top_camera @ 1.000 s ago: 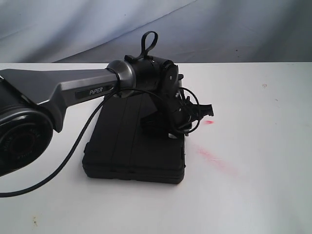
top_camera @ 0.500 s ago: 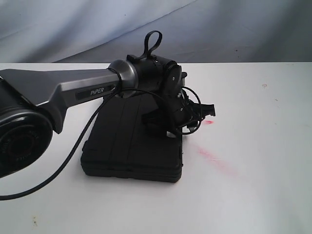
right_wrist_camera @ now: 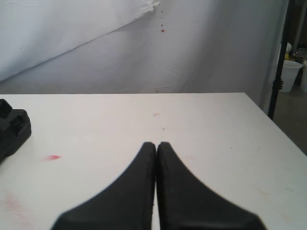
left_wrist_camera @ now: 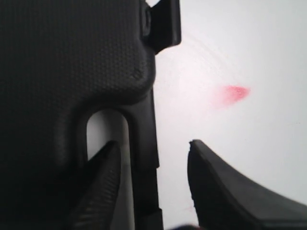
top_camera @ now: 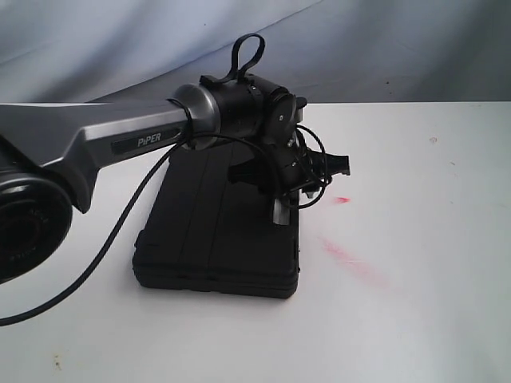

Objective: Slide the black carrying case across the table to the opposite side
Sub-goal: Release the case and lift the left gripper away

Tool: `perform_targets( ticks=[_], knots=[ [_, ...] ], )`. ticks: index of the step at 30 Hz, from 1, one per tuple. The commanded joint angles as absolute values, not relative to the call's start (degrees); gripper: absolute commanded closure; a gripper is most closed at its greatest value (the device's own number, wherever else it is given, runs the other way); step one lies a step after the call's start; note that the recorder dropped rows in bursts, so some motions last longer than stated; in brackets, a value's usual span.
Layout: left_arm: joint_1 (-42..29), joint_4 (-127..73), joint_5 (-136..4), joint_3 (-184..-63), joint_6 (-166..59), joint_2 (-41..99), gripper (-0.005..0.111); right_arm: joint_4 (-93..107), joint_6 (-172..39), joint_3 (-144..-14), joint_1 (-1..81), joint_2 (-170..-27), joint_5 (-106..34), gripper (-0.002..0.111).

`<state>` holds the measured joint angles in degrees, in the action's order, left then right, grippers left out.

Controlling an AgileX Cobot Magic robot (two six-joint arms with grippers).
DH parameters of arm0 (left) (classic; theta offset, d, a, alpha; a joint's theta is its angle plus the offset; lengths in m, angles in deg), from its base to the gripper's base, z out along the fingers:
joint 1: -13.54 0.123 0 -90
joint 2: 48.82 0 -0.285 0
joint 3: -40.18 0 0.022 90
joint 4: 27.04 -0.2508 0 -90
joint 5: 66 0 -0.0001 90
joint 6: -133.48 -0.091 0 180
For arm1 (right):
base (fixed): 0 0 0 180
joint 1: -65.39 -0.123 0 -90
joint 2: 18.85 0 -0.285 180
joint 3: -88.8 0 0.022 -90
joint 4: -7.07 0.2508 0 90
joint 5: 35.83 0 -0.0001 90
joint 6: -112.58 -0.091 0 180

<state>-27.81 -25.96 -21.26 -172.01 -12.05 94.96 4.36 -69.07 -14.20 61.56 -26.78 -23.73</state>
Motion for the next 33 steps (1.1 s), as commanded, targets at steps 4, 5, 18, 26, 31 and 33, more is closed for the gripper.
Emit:
perform_targets(
  ticks=[4,5,18,26,31,33],
  knots=[
    [-27.7,-31.3,-18.3,-172.2,-11.6,92.0,0.067,4.8,-69.1,-14.0,62.0,-26.6,-23.6,0.108],
    [-27.7,-32.6,-18.3,-172.2,-10.8,91.2,0.070,4.8,-69.1,-14.0,62.0,-26.6,-23.6,0.108],
    [-27.7,-48.7,-17.5,-172.1,-17.0,81.9,0.107,4.8,-69.1,-14.0,62.0,-26.6,-23.6,0.108],
    [-27.7,-52.2,-23.3,-172.1,-16.8,79.0,0.107,4.8,-69.1,-14.0,62.0,-26.6,-23.6,0.108],
    [-27.7,-51.3,-28.2,-172.1,-16.8,78.2,0.107,4.8,-69.1,-14.0,62.0,-26.6,-23.6,0.108],
    [-27.7,-51.1,-29.5,-172.1,-16.8,77.7,0.107,4.8,-69.1,-14.0,62.0,-26.6,-23.6,0.108]
  ],
)
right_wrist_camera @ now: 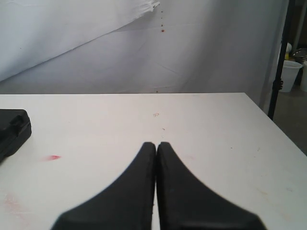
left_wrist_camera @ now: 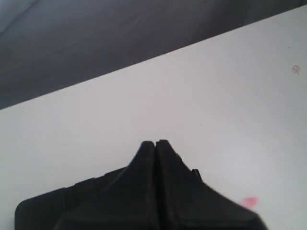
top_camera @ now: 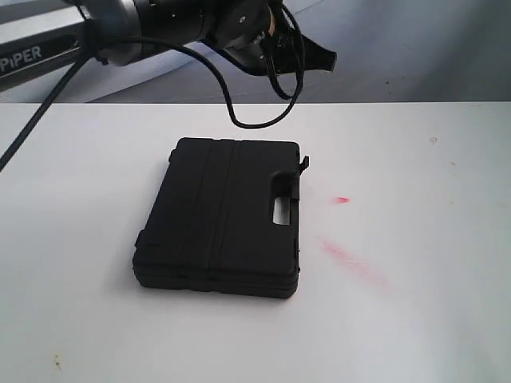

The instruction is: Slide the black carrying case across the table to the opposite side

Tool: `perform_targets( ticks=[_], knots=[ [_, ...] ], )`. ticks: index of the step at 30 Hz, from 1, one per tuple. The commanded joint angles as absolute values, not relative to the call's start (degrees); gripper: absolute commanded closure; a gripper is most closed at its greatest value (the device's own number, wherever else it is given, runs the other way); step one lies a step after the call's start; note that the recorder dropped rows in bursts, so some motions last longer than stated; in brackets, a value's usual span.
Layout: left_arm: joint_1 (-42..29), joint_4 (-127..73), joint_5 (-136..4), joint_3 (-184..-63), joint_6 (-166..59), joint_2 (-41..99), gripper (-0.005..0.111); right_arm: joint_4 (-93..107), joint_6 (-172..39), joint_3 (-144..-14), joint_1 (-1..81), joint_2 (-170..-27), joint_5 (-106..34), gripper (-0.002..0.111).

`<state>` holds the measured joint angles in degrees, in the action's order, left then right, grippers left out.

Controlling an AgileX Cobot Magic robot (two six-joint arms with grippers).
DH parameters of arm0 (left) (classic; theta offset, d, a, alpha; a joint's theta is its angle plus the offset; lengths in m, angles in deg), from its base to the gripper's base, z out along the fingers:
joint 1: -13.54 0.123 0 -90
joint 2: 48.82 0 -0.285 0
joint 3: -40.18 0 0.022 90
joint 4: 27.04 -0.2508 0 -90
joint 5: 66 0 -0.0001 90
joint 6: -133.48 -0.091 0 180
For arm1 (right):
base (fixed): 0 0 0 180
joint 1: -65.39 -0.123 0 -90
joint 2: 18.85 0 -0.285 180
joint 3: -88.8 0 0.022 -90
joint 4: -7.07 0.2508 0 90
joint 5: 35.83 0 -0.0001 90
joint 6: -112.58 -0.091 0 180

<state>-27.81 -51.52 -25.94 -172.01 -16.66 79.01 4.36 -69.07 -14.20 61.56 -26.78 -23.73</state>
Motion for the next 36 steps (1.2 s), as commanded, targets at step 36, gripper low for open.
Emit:
perform_targets(
  ticks=[36],
  knots=[
    [7.4,-34.4,-58.7,-106.3,-42.9,15.2,0.107,4.8,-69.1,-14.0,62.0,-26.6,-23.6,0.108]
  ],
)
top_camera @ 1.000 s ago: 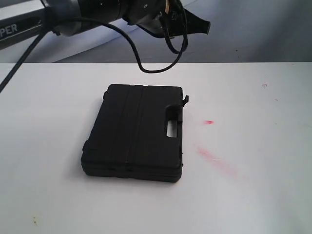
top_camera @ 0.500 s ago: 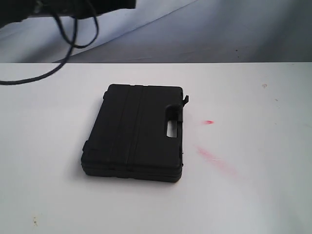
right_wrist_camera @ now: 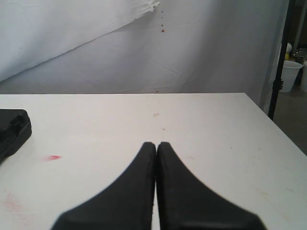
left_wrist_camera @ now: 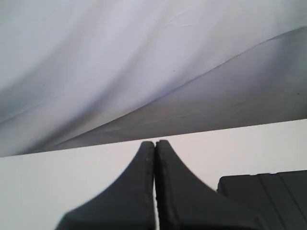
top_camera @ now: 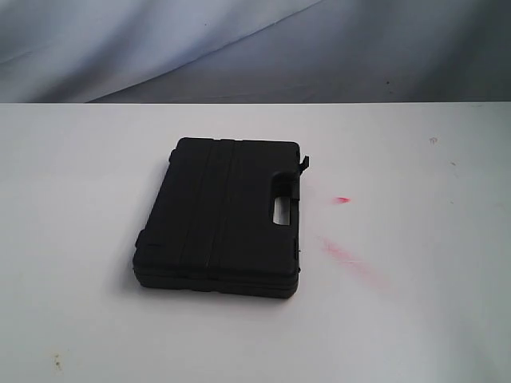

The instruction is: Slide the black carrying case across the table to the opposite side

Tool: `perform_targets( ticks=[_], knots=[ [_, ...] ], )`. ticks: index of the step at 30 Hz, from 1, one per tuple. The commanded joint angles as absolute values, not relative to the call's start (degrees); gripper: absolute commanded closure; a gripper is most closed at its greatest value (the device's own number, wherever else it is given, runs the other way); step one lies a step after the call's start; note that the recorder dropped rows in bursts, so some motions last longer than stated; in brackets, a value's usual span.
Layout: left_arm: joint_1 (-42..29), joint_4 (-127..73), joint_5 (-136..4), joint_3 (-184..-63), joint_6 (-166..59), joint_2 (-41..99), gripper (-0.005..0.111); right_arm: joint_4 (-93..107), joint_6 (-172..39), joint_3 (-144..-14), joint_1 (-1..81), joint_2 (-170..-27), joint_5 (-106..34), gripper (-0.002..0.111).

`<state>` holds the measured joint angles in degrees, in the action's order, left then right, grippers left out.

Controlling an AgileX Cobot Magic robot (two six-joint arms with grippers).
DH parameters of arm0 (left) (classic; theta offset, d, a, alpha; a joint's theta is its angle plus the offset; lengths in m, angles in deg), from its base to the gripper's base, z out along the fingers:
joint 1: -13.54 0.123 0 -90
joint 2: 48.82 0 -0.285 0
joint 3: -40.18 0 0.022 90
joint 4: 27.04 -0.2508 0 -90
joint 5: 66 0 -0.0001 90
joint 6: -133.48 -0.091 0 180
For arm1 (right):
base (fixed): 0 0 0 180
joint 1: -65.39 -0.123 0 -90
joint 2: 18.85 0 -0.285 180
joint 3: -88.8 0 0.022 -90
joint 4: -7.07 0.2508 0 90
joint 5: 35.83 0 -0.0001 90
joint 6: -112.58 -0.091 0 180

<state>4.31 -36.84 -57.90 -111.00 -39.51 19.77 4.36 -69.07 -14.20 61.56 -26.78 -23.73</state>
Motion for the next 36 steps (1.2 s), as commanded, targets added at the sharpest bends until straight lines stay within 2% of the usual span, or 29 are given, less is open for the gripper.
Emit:
perform_targets(
  ticks=[1,12,16,23,28,36],
  knots=[
    [8.0,-34.2,-59.1,-104.9,-43.5,13.7,0.107,4.8,-69.1,-14.0,62.0,-26.6,-23.6,0.108],
    [11.3,-28.5,-61.3,-89.3,-45.3,-2.0,0.107,4.8,-69.1,-14.0,62.0,-26.6,-23.6,0.108],
    [11.3,-23.0,-68.3,-83.2,-45.1,-4.9,0.107,4.8,-69.1,-14.0,62.0,-26.6,-23.6,0.108],
    [11.3,-24.6,-72.3,-75.3,-45.3,-6.4,0.107,4.8,-69.1,-14.0,62.0,-26.6,-23.6,0.108],
    [11.3,-24.6,-80.0,-70.8,-46.5,-6.4,0.107,4.8,-69.1,-14.0,62.0,-26.6,-23.6,0.108],
    [11.3,-24.6,-83.0,-66.1,-46.5,-6.4,0.107,4.8,-69.1,-14.0,62.0,-26.6,-23.6,0.108]
  ],
)
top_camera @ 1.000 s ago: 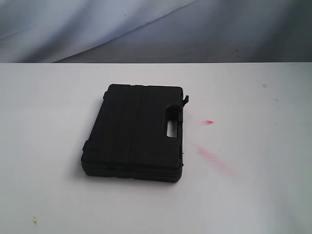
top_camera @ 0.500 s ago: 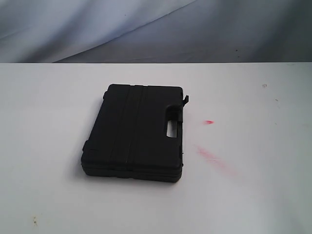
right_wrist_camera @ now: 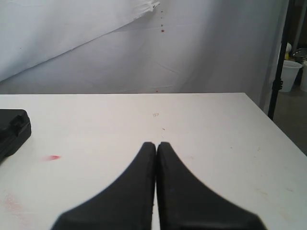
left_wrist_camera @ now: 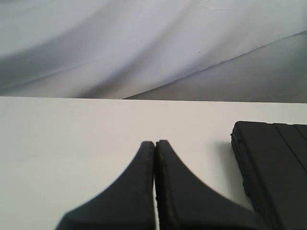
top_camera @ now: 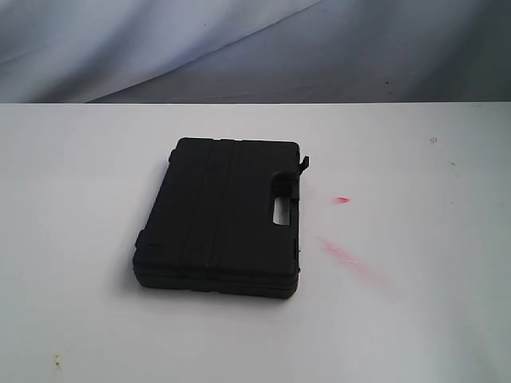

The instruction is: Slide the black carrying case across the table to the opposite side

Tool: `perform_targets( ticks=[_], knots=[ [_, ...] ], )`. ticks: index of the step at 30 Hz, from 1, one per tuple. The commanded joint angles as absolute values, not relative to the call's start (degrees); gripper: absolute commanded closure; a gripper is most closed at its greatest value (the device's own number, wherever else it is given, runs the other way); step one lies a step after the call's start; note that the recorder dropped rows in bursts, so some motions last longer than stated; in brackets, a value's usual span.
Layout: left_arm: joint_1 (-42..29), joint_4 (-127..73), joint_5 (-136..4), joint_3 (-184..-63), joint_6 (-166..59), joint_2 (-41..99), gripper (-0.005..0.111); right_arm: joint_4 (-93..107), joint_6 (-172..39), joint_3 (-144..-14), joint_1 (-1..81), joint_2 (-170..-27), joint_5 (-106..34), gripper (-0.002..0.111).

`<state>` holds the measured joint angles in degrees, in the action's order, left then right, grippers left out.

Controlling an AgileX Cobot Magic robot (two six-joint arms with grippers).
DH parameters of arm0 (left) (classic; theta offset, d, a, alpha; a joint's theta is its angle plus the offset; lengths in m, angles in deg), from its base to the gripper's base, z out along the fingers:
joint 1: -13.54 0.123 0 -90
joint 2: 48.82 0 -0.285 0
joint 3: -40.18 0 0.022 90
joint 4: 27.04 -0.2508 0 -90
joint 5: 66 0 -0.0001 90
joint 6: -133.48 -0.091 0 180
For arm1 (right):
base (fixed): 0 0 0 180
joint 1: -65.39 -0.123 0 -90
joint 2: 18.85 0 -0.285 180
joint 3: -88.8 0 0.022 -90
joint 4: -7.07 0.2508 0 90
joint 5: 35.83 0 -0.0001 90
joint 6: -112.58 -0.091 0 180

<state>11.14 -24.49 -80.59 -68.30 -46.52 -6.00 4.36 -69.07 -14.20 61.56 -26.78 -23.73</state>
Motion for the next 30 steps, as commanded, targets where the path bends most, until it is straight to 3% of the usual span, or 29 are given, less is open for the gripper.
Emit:
perform_targets(
  ticks=[1,15,24,30],
  knots=[
    [11.3,-24.6,-83.0,-65.6,-46.5,-6.4,0.107,4.8,-69.1,-14.0,62.0,-26.6,-23.6,0.108],
    [11.3,-26.5,-85.2,-65.5,-46.2,-6.4,0.107,4.8,-69.1,-14.0,62.0,-26.6,-23.6,0.108],
    [9.0,-26.5,-71.2,-64.9,-48.3,-26.2,0.107,4.8,-69.1,-14.0,62.0,-26.6,-23.6,0.108],
    [9.0,-26.3,-67.1,-62.6,-45.7,-31.1,0.107,4.8,-69.1,-14.0,62.0,-26.6,-23.6,0.108]
  ],
)
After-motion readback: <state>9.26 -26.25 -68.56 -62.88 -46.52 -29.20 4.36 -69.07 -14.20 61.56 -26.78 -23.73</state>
